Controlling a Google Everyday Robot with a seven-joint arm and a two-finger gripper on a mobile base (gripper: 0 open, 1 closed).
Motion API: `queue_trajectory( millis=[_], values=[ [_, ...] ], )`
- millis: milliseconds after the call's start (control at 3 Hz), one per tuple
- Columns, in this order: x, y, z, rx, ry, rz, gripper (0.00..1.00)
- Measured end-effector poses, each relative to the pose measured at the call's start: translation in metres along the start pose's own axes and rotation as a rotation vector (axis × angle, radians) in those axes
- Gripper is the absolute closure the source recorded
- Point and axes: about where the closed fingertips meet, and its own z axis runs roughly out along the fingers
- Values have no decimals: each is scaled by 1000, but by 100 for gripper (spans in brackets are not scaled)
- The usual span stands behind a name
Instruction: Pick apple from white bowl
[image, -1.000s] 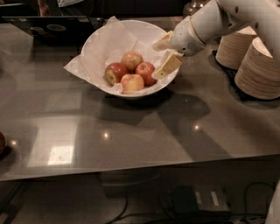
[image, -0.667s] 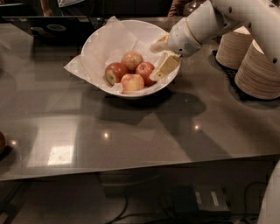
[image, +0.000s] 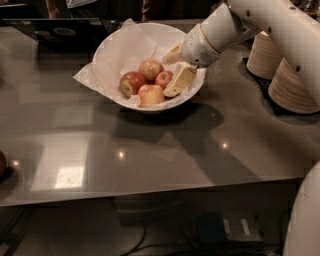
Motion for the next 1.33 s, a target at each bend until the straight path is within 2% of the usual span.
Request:
queue_trajectory(
  millis=[1333],
  values=[
    [9, 0, 22, -16, 26, -41, 30]
  ],
)
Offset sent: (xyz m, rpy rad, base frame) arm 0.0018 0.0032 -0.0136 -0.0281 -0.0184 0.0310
